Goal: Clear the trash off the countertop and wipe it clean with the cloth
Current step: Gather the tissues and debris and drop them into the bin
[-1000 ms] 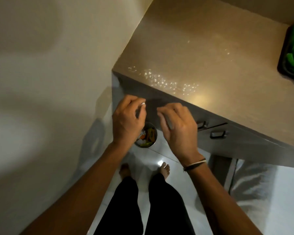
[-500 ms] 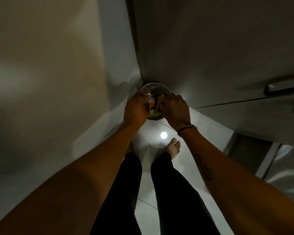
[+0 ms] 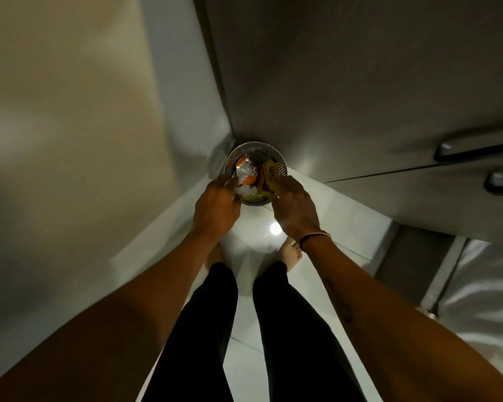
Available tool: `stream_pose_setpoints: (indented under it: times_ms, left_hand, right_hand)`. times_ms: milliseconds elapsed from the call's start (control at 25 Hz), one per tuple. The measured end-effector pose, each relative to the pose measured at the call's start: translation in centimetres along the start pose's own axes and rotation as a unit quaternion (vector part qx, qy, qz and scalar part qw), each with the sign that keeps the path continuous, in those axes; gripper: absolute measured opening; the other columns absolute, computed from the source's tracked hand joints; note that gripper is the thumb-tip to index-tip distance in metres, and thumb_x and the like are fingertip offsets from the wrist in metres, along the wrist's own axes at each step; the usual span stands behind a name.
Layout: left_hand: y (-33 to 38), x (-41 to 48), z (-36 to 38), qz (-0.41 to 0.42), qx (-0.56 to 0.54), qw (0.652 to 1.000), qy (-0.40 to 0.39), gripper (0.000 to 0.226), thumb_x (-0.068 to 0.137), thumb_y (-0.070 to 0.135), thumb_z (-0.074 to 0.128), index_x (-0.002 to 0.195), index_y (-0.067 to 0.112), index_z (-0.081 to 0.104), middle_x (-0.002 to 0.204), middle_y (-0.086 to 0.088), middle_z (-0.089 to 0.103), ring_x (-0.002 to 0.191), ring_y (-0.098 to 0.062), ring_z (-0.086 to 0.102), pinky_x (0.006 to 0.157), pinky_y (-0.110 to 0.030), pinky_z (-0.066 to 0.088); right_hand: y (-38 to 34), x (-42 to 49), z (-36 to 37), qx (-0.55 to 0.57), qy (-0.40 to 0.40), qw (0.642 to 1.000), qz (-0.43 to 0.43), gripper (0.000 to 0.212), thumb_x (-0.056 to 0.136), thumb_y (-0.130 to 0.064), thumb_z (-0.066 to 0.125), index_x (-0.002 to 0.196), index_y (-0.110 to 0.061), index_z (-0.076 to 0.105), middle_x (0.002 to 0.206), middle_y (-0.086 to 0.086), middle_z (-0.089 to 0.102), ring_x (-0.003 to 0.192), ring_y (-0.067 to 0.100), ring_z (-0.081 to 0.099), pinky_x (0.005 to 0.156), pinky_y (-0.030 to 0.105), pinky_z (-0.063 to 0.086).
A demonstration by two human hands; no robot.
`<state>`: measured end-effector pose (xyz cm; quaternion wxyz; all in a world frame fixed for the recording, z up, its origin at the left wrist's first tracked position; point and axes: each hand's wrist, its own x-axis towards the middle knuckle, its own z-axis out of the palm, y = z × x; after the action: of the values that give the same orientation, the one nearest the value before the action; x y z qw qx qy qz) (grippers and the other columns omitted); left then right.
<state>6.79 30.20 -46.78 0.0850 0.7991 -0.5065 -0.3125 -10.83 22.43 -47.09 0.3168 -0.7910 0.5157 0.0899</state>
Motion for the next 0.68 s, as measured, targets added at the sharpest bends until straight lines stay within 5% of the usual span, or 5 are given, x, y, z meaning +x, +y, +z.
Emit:
stream_pose_setpoints:
  times_ms: [80,160,280,440,680]
  left_hand:
    - [1.7,-1.8,-2.5,0.013,0.002,1.000,0.007,0.052,0.102,0.027,0.069,0.151,0.014,0.057,0.150,-0.017,0.062,0.140,-0.037,0.057,0.110,-0.052,0.055]
    - [3.8,-3.4,-5.4,0.028,-0.001,0.999,0.016,0.057,0.103,0.030,0.067,0.156,0.014,0.051,0.160,-0.017,0.054,0.151,-0.038,0.046,0.117,-0.053,0.047]
    - [6.5,-6.0,-9.6,0.051,0.017,0.998,0.020,0.061,0.107,0.040,0.059,0.160,0.013,0.046,0.171,-0.013,0.040,0.161,-0.035,0.030,0.125,-0.052,0.037]
    - [10.0,-8.4,-15.1,0.100,0.049,0.991,0.070,0.067,0.108,0.050,0.052,0.163,0.012,0.040,0.176,-0.014,0.027,0.165,-0.032,0.018,0.130,-0.054,0.031]
    - [14.4,-10.1,-21.1,0.175,0.077,0.969,0.153,0.075,0.108,0.057,0.038,0.169,0.015,0.024,0.179,-0.014,0.014,0.167,-0.030,0.008,0.133,-0.051,0.023]
  right_hand:
    - [-1.3,-2.2,-2.7,-0.003,-0.012,1.000,-0.007,0.068,0.108,-0.027,0.058,0.167,-0.014,0.026,0.173,0.012,0.031,0.162,0.032,0.027,0.132,0.038,0.019]
    - [-2.9,-4.0,-5.7,0.007,-0.008,1.000,-0.015,0.074,0.108,-0.033,0.058,0.168,-0.014,0.019,0.177,0.010,0.019,0.166,0.032,0.014,0.133,0.040,0.009]
    - [-5.3,-6.7,-10.2,-0.018,0.055,0.997,-0.041,0.071,0.105,-0.040,0.064,0.163,-0.012,0.035,0.171,0.016,0.034,0.161,0.039,0.027,0.130,0.054,0.026]
    - [-7.5,-10.4,-15.7,-0.056,0.141,0.987,-0.053,0.069,0.109,-0.059,0.041,0.163,-0.017,0.032,0.173,0.013,0.031,0.163,0.033,0.023,0.131,0.046,0.019]
    - [-9.3,-15.1,-22.2,-0.066,0.261,0.960,-0.073,0.067,0.111,-0.052,0.044,0.165,-0.016,0.027,0.175,0.010,0.025,0.166,0.026,0.015,0.134,0.048,0.025]
